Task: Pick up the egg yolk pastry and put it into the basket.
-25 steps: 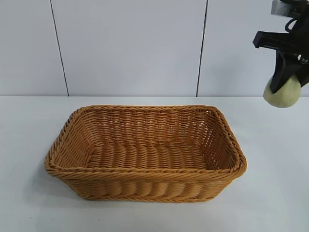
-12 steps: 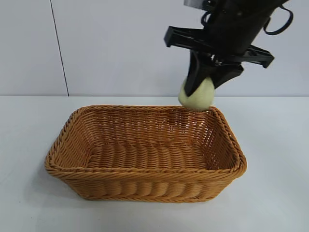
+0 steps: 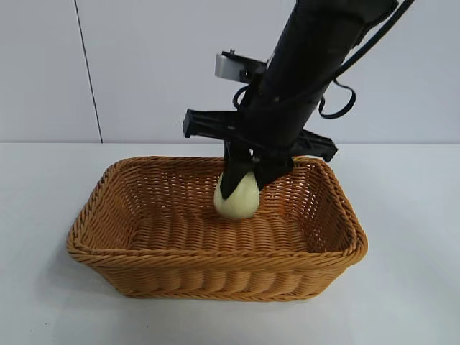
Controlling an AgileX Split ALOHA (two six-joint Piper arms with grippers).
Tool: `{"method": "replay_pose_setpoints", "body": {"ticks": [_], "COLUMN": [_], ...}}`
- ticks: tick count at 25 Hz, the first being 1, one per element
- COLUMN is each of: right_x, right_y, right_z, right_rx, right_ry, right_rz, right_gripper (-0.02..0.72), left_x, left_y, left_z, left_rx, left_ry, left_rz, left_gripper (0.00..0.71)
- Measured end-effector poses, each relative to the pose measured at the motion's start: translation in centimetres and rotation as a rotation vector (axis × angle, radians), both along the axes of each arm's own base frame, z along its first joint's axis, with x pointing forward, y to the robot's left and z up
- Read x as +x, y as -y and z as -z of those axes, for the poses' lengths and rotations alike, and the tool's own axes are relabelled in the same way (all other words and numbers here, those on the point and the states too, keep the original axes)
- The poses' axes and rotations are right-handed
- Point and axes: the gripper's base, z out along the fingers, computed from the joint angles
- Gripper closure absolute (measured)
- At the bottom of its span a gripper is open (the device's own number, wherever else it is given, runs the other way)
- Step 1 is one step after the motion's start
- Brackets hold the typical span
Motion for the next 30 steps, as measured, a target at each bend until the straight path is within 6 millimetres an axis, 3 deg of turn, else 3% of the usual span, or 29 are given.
{"method": "replay_pose_setpoints", "body": {"ticks": [1,2,5,7,13,15,20,24,30], "right_x": [0.1,0.1,0.4,0.8,1.9,2.5,3.4,5.2,8.2], "right_y": [-0.1,-0.1,-0.4,-0.7,-0.9,-0.4,0.9,4.4,13.6], "right_z": [-0.1,-0.1,-0.9,-1.9,-5.9,-8.1,-10.0,-10.1,-10.1], "right_rx": [0.002,0.002,0.003,0.007,-0.077,-0.157,-0.206,-0.218,-0.245], "right_ry": [0.004,0.004,0.015,0.022,0.012,0.028,0.034,0.018,-0.001], "right_rz": [-0.008,-0.008,-0.047,-0.066,-0.135,-0.146,-0.120,-0.034,0.169], "right_gripper": [0.390,0.390,0.133,0.057,0.014,0.014,0.014,0.012,0.008], "left_x": [0.0,0.0,0.0,0.0,0.0,0.0,0.0,0.0,0.0], "left_y": [0.0,0.0,0.0,0.0,0.0,0.0,0.0,0.0,0.0], "left_z": [0.0,0.0,0.0,0.0,0.0,0.0,0.0,0.0,0.0], "left_rx": [0.000,0.000,0.000,0.000,0.000,0.000,0.000,0.000,0.000], "left_ry": [0.000,0.000,0.000,0.000,0.000,0.000,0.000,0.000,0.000], "left_rz": [0.000,0.000,0.000,0.000,0.000,0.000,0.000,0.000,0.000], "left_gripper": [0.015,0.015,0.015,0.015,0.015,0.015,0.015,0.015,0.015]}}
